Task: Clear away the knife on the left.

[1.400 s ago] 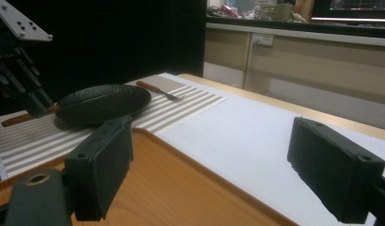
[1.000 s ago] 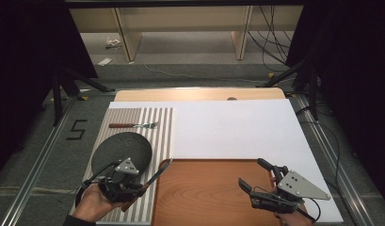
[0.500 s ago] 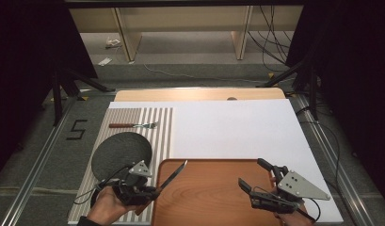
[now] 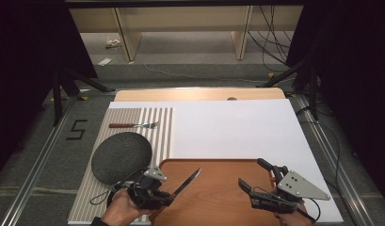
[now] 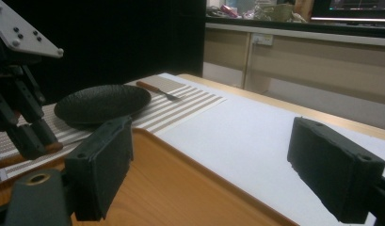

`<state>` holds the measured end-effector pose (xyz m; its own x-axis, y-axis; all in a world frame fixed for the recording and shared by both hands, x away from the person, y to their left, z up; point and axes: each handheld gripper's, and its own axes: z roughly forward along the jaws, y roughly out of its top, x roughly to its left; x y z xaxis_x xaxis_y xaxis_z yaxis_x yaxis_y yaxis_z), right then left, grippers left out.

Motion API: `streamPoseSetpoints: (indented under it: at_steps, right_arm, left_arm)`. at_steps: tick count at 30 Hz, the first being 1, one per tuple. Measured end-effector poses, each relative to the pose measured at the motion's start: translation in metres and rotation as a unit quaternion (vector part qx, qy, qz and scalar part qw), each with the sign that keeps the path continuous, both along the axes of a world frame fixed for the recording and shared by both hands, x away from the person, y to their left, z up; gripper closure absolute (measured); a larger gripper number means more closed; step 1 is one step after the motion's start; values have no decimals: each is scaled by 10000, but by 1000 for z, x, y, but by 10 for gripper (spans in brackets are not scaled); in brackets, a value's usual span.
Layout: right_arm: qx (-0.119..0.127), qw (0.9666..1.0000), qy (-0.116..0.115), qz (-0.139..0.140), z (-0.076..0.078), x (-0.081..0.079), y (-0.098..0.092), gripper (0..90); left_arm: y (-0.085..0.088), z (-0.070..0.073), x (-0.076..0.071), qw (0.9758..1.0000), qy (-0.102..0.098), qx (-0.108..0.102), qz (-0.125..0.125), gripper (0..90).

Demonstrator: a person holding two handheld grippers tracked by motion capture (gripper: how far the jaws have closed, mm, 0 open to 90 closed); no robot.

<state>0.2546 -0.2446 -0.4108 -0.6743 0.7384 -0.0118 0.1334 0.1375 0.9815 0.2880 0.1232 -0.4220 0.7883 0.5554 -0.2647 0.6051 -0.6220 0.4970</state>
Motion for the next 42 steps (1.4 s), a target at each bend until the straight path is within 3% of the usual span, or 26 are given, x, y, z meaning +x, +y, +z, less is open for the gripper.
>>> streamPoseSetpoints:
  at_steps: [2,10,19,26,34,40,42]
  right_arm:
    - [7,10000,0,0,0,0,0,158]
    - [-10,10000,3,6,0,0,0,158]
    - [-10,10000,10,8,0,0,0,159]
    - [-10,10000,6,14,0,0,0,159]
    - [-19,10000,-1,23,0,0,1,159]
    - [-20,10000,-2,23,0,0,1,159]
    - [-12,10000,0,28,0,0,1,158]
  left_arm:
    - [-2,-3,0,10000,28,72,-39,765]
    - [-8,-5,0,9999,120,36,36,766]
    - [-18,-11,-1,9992,384,104,59,765]
    - [-27,-22,1,9980,579,250,20,765]
    - [-41,-31,2,9955,740,592,-21,765]
    - [-46,-38,4,9937,921,641,10,759]
    - [-45,-38,4,9940,887,645,10,753]
